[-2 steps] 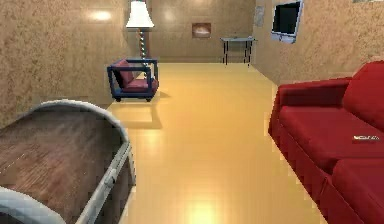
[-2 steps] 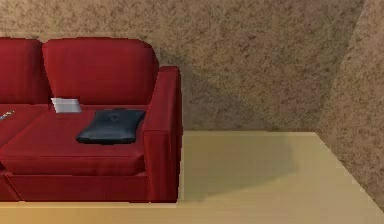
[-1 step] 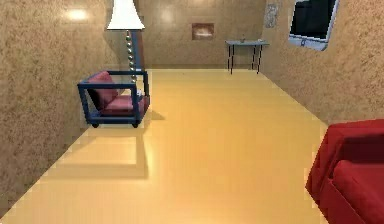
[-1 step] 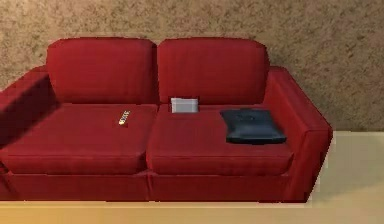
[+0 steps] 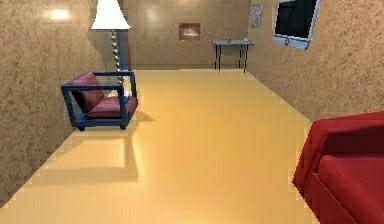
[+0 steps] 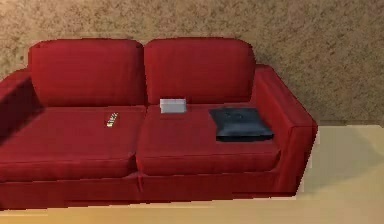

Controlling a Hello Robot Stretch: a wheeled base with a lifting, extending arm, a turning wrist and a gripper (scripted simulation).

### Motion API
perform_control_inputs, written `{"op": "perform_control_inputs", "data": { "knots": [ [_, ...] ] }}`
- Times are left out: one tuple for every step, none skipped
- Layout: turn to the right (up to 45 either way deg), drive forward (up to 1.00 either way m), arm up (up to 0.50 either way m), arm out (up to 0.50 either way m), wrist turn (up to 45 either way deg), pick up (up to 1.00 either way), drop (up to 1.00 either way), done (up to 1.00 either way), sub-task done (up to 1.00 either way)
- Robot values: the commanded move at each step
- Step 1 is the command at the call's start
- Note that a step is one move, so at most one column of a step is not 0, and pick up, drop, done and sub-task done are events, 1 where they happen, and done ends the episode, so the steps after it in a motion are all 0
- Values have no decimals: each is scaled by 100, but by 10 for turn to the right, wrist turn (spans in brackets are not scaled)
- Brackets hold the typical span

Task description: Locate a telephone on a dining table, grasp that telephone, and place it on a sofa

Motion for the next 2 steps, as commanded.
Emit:
{"op": "perform_control_inputs", "data": {
  "knots": [
    [0, 90, 0, 0, 0, 0, 0, 0, 0],
    [-60, 0, 0, 0, 0, 0, 0, 0, 0]
  ]
}}
